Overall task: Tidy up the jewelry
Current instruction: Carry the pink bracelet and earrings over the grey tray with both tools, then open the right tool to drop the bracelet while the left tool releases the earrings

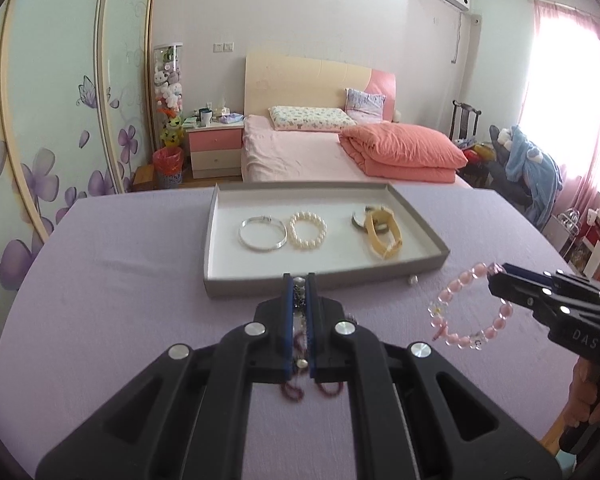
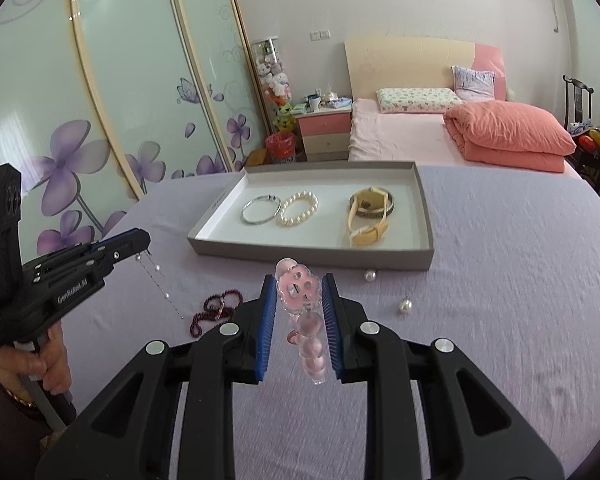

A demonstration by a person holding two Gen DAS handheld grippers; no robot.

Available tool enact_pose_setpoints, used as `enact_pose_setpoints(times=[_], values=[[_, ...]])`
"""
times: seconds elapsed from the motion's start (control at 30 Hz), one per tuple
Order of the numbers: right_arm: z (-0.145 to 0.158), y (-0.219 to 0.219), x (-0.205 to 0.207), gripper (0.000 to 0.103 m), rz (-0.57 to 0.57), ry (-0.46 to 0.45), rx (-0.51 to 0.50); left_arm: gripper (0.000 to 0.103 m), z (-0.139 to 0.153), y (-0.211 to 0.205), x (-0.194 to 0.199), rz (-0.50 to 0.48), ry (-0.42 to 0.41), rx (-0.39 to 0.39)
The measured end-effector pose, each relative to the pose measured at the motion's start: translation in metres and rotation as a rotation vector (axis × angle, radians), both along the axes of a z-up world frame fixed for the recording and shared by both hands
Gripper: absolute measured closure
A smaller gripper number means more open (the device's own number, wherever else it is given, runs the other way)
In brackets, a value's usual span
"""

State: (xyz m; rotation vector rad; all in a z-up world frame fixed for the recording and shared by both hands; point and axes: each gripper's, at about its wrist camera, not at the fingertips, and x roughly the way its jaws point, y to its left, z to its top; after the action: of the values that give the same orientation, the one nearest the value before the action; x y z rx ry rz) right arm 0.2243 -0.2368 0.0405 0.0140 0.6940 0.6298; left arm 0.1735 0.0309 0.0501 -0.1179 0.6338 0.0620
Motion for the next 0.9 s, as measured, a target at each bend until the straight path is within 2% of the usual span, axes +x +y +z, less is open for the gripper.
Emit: enact_pose_setpoints(times=[0.4,0.67,0.9], values=[[0.01,0.014,0.061,0.079,-0.036,-0.021,0.01,0.097,0.01,0.015,0.065,0.01,-0.017,-0.014],[0.001,0.048,0.113,0.079,-0.014,-0.003,0.015,0.097,0.001,0.025,0.115,0.029,-0.002,-0.008],[-0.019,0.068,0.162,0.079,-0.006,0.055,0.042,0.097,-0.01,0.035,0.155,0.043,0.02,-0.004]])
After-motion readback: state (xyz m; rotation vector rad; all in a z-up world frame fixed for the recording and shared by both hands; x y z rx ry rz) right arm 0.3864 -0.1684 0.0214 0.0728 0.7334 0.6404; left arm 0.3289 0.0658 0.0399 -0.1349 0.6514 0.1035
